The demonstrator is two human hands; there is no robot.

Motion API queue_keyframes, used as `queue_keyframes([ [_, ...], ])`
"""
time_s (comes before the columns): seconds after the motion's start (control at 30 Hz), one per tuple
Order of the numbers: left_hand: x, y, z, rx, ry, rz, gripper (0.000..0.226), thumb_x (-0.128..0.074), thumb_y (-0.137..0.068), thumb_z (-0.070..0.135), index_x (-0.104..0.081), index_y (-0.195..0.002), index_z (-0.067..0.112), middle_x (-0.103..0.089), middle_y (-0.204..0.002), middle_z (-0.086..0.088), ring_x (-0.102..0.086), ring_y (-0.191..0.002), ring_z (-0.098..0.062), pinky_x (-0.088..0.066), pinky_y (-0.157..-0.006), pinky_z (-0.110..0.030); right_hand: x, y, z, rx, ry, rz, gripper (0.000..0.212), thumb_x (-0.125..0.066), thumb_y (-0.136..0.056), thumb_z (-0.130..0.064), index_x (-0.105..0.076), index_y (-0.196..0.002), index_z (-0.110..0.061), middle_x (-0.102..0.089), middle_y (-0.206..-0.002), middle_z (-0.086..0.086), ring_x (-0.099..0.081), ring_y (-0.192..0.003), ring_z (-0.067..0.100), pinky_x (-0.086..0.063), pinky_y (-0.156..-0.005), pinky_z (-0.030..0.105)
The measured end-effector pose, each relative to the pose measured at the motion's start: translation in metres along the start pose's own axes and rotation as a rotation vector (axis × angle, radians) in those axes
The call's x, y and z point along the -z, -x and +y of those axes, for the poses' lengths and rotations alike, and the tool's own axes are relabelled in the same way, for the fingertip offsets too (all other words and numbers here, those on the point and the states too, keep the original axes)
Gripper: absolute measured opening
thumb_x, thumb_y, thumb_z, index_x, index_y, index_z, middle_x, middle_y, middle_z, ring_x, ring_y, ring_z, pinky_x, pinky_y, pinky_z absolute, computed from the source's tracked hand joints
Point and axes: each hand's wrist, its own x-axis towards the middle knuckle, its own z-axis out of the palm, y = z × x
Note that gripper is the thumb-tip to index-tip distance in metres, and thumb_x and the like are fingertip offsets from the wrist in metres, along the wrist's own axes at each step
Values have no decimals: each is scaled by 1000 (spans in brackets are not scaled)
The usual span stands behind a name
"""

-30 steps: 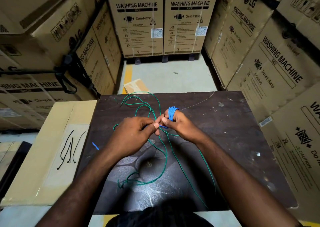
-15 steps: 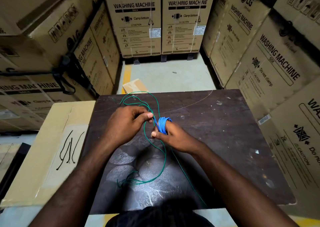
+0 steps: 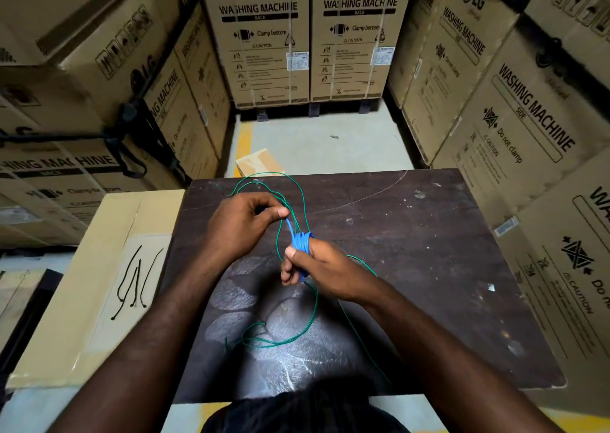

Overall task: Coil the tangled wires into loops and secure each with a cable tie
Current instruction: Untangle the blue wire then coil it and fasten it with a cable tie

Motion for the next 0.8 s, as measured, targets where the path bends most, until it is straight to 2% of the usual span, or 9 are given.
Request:
queue_keyframes([
  [0.13, -18, -6, -20, 34, 246, -150, 16, -61, -78, 47, -71, -74, 36, -66, -65, 11, -56, -64, -1, -48, -70, -31, -3, -2, -6, -8, -185, 9, 32, -36, -97, -23, -54, -75, -10, -62, -72, 6, -62, -62, 16, -50, -61, 25],
  [0.2, -25, -6, -25, 35, 323, -213, 17, -62, -87, 31, -70, -74, 23, -60, -63, 9, -50, -62, -2, -42, -64, -26, -3, -4, -7, -11, -274, 15, 32, -35, -93, -24, -54, -72, -9, -62, -69, 6, -63, -61, 19, -49, -59, 27],
  [0.3, -32, -1, -27, 65, 389, -269, 27, -54, -96, 13, -65, -72, 19, -53, -60, 8, -42, -59, -9, -35, -54, -22, -1, -5, -6, 3, -347, 31, 33, -35, -92, -25, -54, -72, -8, -65, -68, 6, -64, -61, 21, -50, -58, 26],
  [0.47, -55, 19, -39, 152, 413, -325, 37, -50, -98, 15, -55, -62, 18, -51, -46, 11, -36, -47, 0, -30, -48, -17, 8, -10, -12, 82, -560, 109, 28, -37, -92, -23, -50, -78, -3, -67, -71, 9, -65, -59, 22, -53, -55, 24],
  [0.53, -68, 29, -46, 232, 495, -301, 32, -53, -97, 19, -61, -66, 16, -46, -50, 9, -32, -45, 1, -25, -47, -19, 12, -12, -13, 105, -638, 120, 24, -36, -95, -19, -49, -83, -3, -69, -77, 11, -67, -62, 22, -55, -56, 25],
  [0.57, -73, 32, -47, 255, 519, -294, 29, -53, -97, 20, -67, -74, 11, -46, -54, 8, -31, -46, 0, -24, -46, -19, 14, -13, -12, 110, -652, 133, 24, -35, -97, -17, -49, -85, -2, -70, -81, 12, -68, -64, 22, -55, -57, 24],
  [0.63, -79, 36, -46, 272, 537, -300, 31, -48, -99, 22, -68, -92, -2, -48, -59, 2, -31, -46, -1, -24, -46, -19, 16, -14, -10, 113, -645, 152, 23, -35, -98, -15, -51, -89, -1, -72, -88, 11, -70, -69, 21, -55, -61, 25],
  [0.67, -81, 38, -43, 282, 535, -301, 34, -46, -100, 21, -66, -93, -5, -47, -57, 4, -31, -44, 0, -24, -45, -19, 16, -15, -8, 116, -625, 160, 23, -36, -97, -17, -52, -91, -1, -72, -91, 10, -70, -71, 21, -55, -64, 25],
  [0.8, -80, 42, -33, 303, 549, -305, 31, -44, -101, 20, -67, -87, 5, -44, -54, 6, -30, -39, 1, -22, -38, -10, 24, -22, -9, 173, -538, 253, 24, -38, -98, -16, -58, -92, -6, -73, -97, 6, -70, -79, 21, -54, -70, 25],
])
